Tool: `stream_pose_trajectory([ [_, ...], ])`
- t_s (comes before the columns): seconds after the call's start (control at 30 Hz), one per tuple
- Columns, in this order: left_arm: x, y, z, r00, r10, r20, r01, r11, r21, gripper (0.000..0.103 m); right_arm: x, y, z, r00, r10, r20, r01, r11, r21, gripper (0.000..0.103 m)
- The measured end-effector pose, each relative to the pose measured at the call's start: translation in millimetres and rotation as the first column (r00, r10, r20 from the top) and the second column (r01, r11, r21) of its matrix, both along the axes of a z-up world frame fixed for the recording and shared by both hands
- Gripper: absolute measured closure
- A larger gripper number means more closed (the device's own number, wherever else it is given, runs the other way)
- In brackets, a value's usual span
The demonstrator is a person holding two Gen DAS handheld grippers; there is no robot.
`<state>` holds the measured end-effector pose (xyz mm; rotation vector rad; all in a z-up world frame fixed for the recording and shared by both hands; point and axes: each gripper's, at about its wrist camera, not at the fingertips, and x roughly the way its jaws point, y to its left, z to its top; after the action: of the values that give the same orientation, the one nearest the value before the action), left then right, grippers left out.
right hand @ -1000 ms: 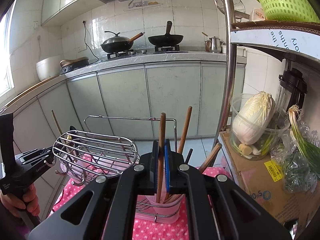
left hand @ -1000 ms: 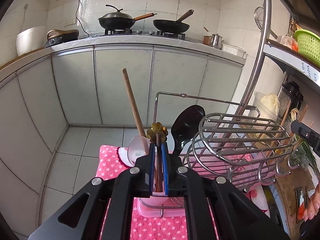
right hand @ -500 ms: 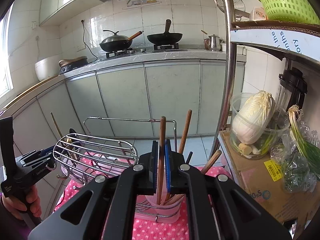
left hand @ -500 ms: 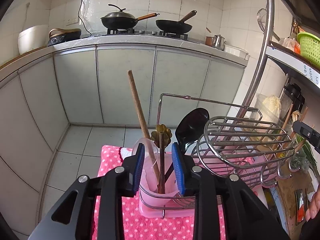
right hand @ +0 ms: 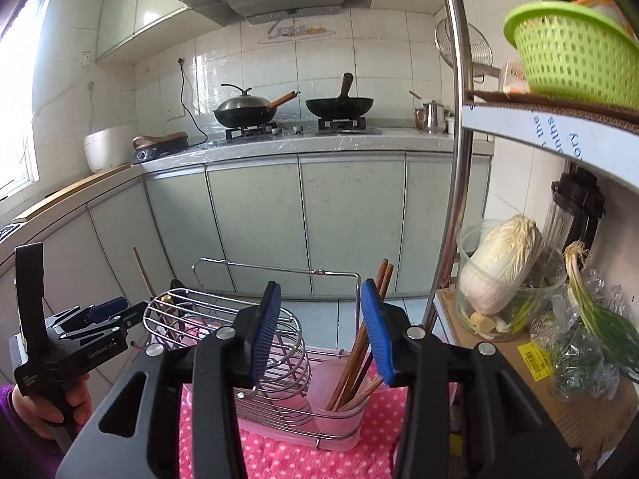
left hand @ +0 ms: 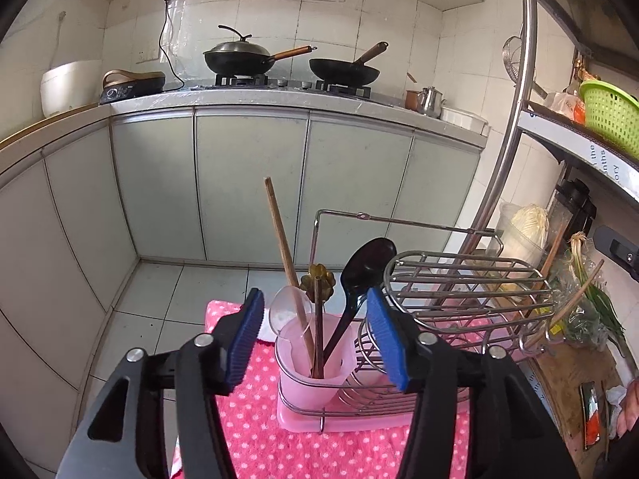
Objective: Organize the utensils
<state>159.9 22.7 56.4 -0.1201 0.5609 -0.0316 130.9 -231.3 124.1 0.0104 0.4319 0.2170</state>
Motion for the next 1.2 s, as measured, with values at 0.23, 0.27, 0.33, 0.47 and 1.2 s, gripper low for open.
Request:
stream_pose_trajectory([
  [0.23, -27.0, -6.3, 17.1, 0.999, -0.027, 0.047, 0.026, 1.000, 0.010, 0.036, -31.4, 6.5, 11.4, 0.999, 0.013, 0.047, -0.013, 1.000, -0.006, 0.060],
  [0.27, -32.3, -6.8, 19.4, 0.998, -0.030, 0.055, 0.030, 0.999, 0.010, 0.036, -35.9, 6.7, 12.1, 0.999, 0.016, 0.050, -0.016, 1.000, -0.001, 0.060],
  [0.33, -42.0, -7.0, 22.6, 0.997, -0.032, 0.069, 0.031, 0.999, 0.014, 0.036, -44.7, 7.6, 13.7, 0.998, 0.016, 0.055, -0.016, 1.000, 0.004, 0.060],
  [0.47, -65.6, -5.8, 29.8, 0.995, -0.025, 0.101, 0.024, 1.000, 0.011, 0.036, -65.6, 7.9, 9.2, 0.998, 0.003, 0.069, -0.004, 1.000, 0.017, 0.057],
  [1.2, -143.2, -25.1, -16.8, 0.998, 0.000, 0.060, -0.002, 0.999, 0.033, 0.041, -130.2, 19.6, -82.1, 0.997, -0.069, 0.013, 0.069, 0.998, 0.002, 0.038],
])
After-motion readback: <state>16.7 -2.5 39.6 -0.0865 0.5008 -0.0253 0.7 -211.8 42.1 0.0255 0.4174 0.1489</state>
